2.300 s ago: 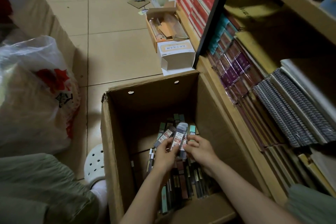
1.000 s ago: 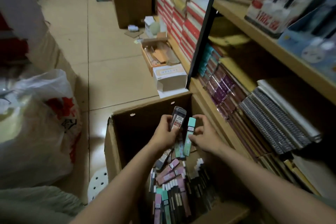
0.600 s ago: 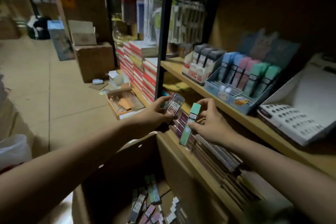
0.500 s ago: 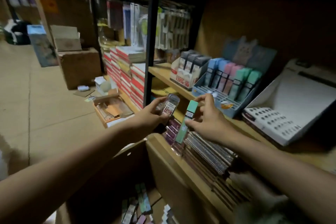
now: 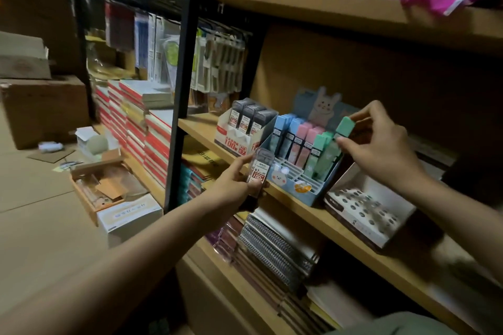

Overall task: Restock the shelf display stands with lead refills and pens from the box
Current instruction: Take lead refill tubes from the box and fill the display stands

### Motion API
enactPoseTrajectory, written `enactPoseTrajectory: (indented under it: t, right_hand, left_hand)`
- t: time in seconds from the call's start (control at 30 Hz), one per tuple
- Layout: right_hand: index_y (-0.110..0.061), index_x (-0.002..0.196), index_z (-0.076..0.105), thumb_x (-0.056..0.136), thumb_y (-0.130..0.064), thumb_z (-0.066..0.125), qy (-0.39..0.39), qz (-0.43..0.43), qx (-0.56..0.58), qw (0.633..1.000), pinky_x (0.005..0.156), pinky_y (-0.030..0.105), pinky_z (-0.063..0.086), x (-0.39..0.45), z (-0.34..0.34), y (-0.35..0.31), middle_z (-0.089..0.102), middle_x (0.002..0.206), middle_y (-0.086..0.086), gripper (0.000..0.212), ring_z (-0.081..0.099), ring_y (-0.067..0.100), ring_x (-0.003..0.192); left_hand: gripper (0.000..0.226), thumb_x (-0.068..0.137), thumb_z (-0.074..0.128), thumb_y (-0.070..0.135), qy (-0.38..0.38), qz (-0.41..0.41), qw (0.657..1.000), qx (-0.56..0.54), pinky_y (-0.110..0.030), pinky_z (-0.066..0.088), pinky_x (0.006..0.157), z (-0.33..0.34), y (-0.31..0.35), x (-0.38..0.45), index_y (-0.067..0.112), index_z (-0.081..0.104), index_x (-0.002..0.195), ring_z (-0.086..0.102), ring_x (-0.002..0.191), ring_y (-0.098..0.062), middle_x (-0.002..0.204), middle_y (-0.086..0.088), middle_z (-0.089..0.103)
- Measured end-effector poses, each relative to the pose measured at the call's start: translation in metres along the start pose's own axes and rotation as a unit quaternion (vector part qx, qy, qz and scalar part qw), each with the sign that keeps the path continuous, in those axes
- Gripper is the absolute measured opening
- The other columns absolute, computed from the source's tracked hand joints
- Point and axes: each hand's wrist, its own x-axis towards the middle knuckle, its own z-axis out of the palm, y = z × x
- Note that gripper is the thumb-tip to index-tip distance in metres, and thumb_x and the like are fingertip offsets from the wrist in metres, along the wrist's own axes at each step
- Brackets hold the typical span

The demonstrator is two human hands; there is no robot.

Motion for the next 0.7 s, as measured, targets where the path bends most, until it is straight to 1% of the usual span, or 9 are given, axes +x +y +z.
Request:
enactPoseTrajectory:
  t: [0.1, 0.17, 0.27, 0.33, 0.4, 0.5, 0.57, 0.63, 0.7]
  right_hand:
    - [-0.022, 0.102, 0.049, 0.082, -0.016, 0.076, 0.012, 0.003, -0.026, 1.000, 0.064, 0.020, 0.054, 0.004, -0.002, 0.011, 0.061, 0.090, -0.013, 0.034, 0.062, -0.001, 0.082]
    - [-0.021, 0.101, 0.049, 0.082, -0.015, 0.076, 0.018, 0.003, -0.043, 0.999, 0.061, 0.017, 0.051, 0.003, 0.005, 0.016, 0.062, 0.093, -0.008, 0.034, 0.063, 0.005, 0.081]
    - [-0.018, 0.102, 0.050, 0.082, -0.012, 0.075, 0.008, -0.001, -0.058, 0.998, 0.070, 0.031, 0.058, 0.001, 0.019, 0.022, 0.064, 0.099, 0.000, 0.033, 0.065, 0.016, 0.087]
    - [-0.016, 0.103, 0.051, 0.082, -0.011, 0.075, 0.005, 0.001, -0.058, 0.998, 0.074, 0.034, 0.059, 0.000, 0.026, 0.027, 0.065, 0.101, 0.003, 0.032, 0.065, 0.017, 0.088]
    - [-0.016, 0.102, 0.052, 0.082, -0.011, 0.075, 0.007, 0.005, -0.057, 0.998, 0.074, 0.033, 0.058, 0.001, 0.030, 0.030, 0.065, 0.100, 0.002, 0.032, 0.065, 0.016, 0.087]
    - [-0.018, 0.101, 0.051, 0.082, -0.011, 0.075, 0.005, 0.013, -0.056, 0.998, 0.066, 0.020, 0.052, 0.003, 0.032, 0.033, 0.064, 0.099, 0.001, 0.032, 0.064, 0.014, 0.084]
    - [-0.019, 0.100, 0.050, 0.082, -0.012, 0.076, -0.002, 0.015, -0.055, 0.998, 0.060, 0.014, 0.047, 0.004, 0.032, 0.032, 0.063, 0.095, -0.001, 0.033, 0.063, 0.008, 0.078]
    - [-0.019, 0.097, 0.049, 0.080, -0.012, 0.077, -0.009, 0.010, -0.061, 0.998, 0.059, 0.017, 0.049, 0.004, 0.032, 0.030, 0.061, 0.092, -0.002, 0.034, 0.062, 0.006, 0.075]
    - [-0.019, 0.096, 0.049, 0.079, -0.011, 0.078, -0.018, 0.009, -0.075, 0.997, 0.064, 0.025, 0.053, 0.002, 0.034, 0.028, 0.062, 0.092, -0.001, 0.034, 0.062, 0.013, 0.077]
  left_hand:
    - [0.055, 0.095, 0.049, -0.003, 0.001, 0.009, 1.000, -0.007, -0.047, 0.050, 0.092, 0.007, 0.003, 0.006, 0.035, 0.043, 0.136, 0.061, 0.107, -0.036, 0.113, -0.018, 0.062]
    - [0.056, 0.096, 0.048, -0.003, 0.000, 0.018, 1.000, -0.006, -0.053, 0.046, 0.098, 0.010, 0.004, 0.009, 0.034, 0.042, 0.137, 0.061, 0.103, -0.033, 0.116, -0.020, 0.060]
    - [0.058, 0.096, 0.048, -0.002, -0.005, 0.018, 1.000, -0.009, -0.054, 0.044, 0.101, 0.012, 0.005, 0.011, 0.034, 0.040, 0.140, 0.060, 0.099, -0.030, 0.119, -0.021, 0.058]
    - [0.058, 0.096, 0.048, -0.002, -0.004, 0.017, 1.000, -0.008, -0.053, 0.044, 0.101, 0.012, 0.005, 0.013, 0.035, 0.040, 0.140, 0.060, 0.098, -0.029, 0.118, -0.021, 0.059]
    - [0.057, 0.096, 0.047, -0.002, -0.003, 0.019, 1.000, -0.010, -0.052, 0.044, 0.100, 0.011, 0.005, 0.014, 0.035, 0.041, 0.139, 0.060, 0.095, -0.027, 0.115, -0.019, 0.060]
    - [0.054, 0.096, 0.048, -0.002, -0.010, 0.019, 1.000, -0.015, -0.049, 0.046, 0.098, 0.012, 0.002, 0.014, 0.037, 0.044, 0.134, 0.061, 0.096, -0.027, 0.118, -0.022, 0.059]
    - [0.049, 0.095, 0.048, -0.002, -0.018, 0.017, 0.999, -0.023, -0.047, 0.048, 0.096, 0.012, 0.000, 0.014, 0.040, 0.050, 0.120, 0.063, 0.094, -0.026, 0.119, -0.022, 0.059]
    - [0.048, 0.095, 0.049, -0.001, -0.026, 0.015, 0.999, -0.027, -0.044, 0.051, 0.094, 0.012, -0.002, 0.015, 0.045, 0.051, 0.110, 0.064, 0.093, -0.025, 0.118, -0.021, 0.061]
    - [0.047, 0.095, 0.050, 0.001, -0.025, 0.016, 0.999, -0.021, -0.042, 0.054, 0.088, 0.012, -0.005, 0.017, 0.046, 0.050, 0.109, 0.066, 0.094, -0.024, 0.116, -0.018, 0.063]
